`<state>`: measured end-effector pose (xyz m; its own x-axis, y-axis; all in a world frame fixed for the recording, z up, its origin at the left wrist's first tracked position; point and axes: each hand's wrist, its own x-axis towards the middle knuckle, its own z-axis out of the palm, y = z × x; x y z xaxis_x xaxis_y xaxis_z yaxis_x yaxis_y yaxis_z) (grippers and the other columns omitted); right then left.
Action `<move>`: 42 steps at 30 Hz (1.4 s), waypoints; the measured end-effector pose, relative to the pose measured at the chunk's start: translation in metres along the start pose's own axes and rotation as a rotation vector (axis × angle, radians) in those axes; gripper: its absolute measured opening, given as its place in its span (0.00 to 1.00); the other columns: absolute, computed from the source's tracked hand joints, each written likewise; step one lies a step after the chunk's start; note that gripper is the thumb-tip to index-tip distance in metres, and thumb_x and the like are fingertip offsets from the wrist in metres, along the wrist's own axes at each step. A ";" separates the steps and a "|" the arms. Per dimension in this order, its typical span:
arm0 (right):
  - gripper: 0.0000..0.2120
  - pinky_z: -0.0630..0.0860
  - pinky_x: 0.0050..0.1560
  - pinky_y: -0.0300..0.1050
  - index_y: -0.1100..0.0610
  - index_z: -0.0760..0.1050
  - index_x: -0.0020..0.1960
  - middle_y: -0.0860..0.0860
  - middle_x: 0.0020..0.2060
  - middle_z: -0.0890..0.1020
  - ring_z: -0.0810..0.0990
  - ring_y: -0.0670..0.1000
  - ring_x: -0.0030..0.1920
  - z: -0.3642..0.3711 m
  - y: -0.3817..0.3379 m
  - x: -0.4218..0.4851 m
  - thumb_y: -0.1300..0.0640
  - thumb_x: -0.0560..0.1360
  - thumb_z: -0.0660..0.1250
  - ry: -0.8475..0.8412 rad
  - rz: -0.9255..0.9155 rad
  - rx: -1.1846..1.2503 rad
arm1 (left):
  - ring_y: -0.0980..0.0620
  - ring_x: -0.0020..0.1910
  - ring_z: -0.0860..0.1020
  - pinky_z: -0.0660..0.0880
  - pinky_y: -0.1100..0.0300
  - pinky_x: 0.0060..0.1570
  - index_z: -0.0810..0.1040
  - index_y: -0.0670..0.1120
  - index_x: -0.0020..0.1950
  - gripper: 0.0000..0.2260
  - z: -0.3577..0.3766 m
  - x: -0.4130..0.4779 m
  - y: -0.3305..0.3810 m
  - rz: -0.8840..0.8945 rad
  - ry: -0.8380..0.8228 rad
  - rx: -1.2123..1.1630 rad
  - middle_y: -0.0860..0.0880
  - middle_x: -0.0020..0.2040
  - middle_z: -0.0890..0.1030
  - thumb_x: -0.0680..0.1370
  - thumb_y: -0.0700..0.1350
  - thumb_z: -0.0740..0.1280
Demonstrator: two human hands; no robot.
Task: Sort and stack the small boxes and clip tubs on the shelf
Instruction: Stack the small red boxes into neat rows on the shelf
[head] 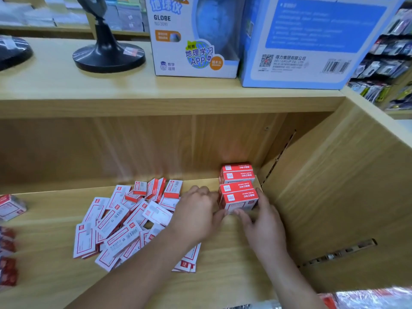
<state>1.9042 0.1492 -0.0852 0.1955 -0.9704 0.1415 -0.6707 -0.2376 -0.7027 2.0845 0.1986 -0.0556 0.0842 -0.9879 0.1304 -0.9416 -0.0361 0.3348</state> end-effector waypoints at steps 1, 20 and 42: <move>0.32 0.74 0.50 0.45 0.54 0.67 0.73 0.48 0.57 0.82 0.78 0.53 0.56 0.000 0.001 0.000 0.49 0.74 0.74 -0.003 -0.014 -0.022 | 0.47 0.54 0.75 0.71 0.55 0.51 0.78 0.51 0.60 0.17 0.002 0.001 0.002 0.005 -0.013 -0.001 0.49 0.50 0.80 0.79 0.61 0.64; 0.26 0.68 0.61 0.45 0.40 0.64 0.73 0.47 0.57 0.73 0.71 0.45 0.58 0.003 0.004 0.016 0.59 0.79 0.64 -0.103 0.224 0.233 | 0.45 0.57 0.75 0.72 0.54 0.55 0.70 0.47 0.71 0.24 0.011 0.028 0.005 -0.011 -0.121 -0.113 0.46 0.56 0.79 0.79 0.56 0.69; 0.31 0.78 0.62 0.49 0.41 0.73 0.65 0.47 0.60 0.81 0.82 0.44 0.57 0.036 -0.064 -0.076 0.47 0.65 0.80 -0.422 0.226 0.470 | 0.58 0.54 0.77 0.77 0.59 0.54 0.81 0.53 0.64 0.22 -0.054 -0.131 -0.080 -0.173 0.079 -0.290 0.59 0.58 0.77 0.73 0.58 0.72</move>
<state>1.9579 0.2393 -0.0759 0.4138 -0.8717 -0.2626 -0.3640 0.1060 -0.9254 2.1663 0.3391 -0.0490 0.2702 -0.9557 0.1168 -0.7804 -0.1464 0.6079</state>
